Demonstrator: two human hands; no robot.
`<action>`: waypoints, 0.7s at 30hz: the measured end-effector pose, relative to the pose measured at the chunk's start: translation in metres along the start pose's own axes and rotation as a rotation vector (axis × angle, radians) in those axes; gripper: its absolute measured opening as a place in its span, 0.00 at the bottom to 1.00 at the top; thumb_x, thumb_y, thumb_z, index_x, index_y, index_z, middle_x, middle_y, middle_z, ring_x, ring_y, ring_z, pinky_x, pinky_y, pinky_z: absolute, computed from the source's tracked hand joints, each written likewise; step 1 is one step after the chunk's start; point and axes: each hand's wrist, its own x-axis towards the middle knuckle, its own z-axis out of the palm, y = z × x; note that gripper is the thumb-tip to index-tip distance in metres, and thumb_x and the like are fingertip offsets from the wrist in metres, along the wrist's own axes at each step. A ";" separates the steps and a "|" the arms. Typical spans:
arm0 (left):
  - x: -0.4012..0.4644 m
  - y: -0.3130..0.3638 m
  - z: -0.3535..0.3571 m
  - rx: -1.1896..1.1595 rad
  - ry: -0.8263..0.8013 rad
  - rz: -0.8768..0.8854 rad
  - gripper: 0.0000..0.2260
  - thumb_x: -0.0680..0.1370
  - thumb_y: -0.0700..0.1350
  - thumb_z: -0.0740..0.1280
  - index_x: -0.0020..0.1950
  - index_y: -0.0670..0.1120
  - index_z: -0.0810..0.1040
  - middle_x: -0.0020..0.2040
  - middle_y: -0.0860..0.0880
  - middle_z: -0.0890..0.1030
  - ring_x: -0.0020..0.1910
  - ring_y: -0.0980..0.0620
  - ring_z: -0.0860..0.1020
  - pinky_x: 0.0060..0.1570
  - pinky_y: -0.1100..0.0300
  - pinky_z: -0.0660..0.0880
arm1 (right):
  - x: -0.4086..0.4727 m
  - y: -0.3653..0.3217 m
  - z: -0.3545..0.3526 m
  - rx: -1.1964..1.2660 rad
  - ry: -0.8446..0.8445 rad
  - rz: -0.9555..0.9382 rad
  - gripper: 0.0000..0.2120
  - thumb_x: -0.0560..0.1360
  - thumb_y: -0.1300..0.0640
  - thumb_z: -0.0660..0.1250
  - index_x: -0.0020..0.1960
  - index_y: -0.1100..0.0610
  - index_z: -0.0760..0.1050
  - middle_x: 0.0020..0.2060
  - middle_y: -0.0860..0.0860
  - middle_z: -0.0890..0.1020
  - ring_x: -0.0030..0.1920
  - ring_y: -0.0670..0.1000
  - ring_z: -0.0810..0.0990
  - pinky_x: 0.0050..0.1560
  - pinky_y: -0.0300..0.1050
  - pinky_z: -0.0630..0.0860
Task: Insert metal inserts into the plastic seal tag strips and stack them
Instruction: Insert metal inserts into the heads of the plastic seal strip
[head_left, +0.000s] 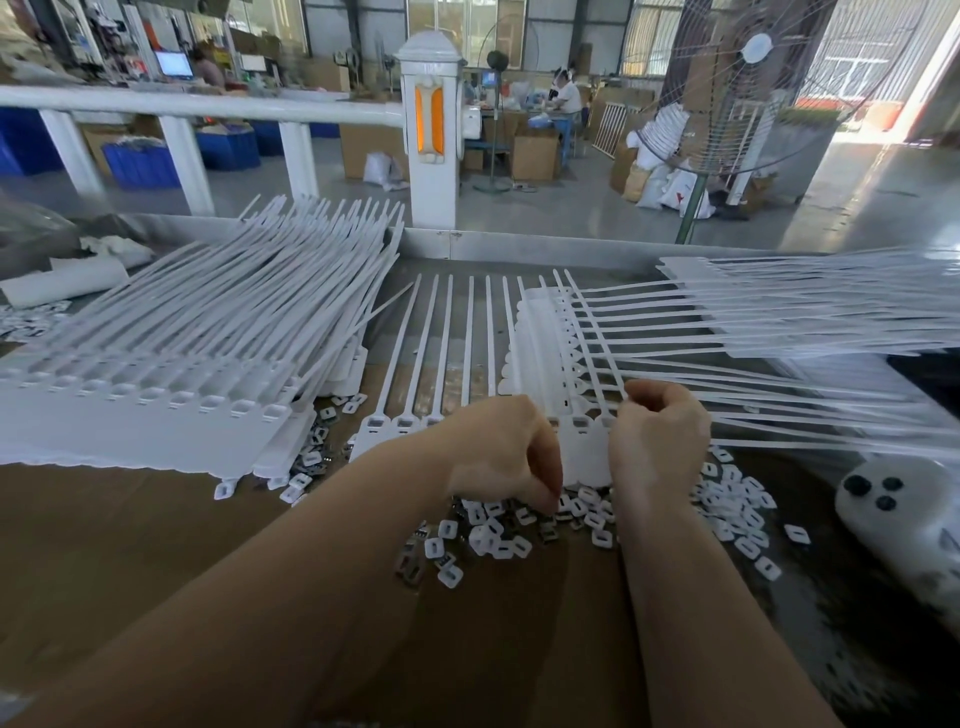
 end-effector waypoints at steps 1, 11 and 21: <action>-0.001 0.000 0.002 0.024 -0.004 0.000 0.03 0.69 0.46 0.74 0.41 0.52 0.82 0.37 0.59 0.80 0.38 0.63 0.75 0.39 0.69 0.70 | 0.000 0.000 0.000 -0.006 -0.002 -0.001 0.12 0.73 0.64 0.61 0.48 0.48 0.75 0.48 0.47 0.77 0.51 0.50 0.77 0.58 0.54 0.74; -0.006 -0.002 0.012 0.135 0.062 -0.026 0.05 0.69 0.50 0.74 0.44 0.53 0.83 0.33 0.61 0.76 0.37 0.62 0.72 0.49 0.58 0.68 | -0.003 -0.004 -0.002 -0.013 -0.019 -0.004 0.11 0.73 0.64 0.60 0.46 0.48 0.73 0.50 0.49 0.77 0.51 0.52 0.77 0.56 0.55 0.75; -0.009 -0.002 0.014 0.216 0.081 -0.022 0.07 0.76 0.47 0.66 0.53 0.50 0.81 0.51 0.53 0.78 0.52 0.52 0.75 0.61 0.50 0.68 | -0.002 -0.004 -0.003 0.012 0.006 0.013 0.14 0.72 0.65 0.60 0.50 0.50 0.77 0.52 0.51 0.78 0.51 0.52 0.77 0.55 0.53 0.76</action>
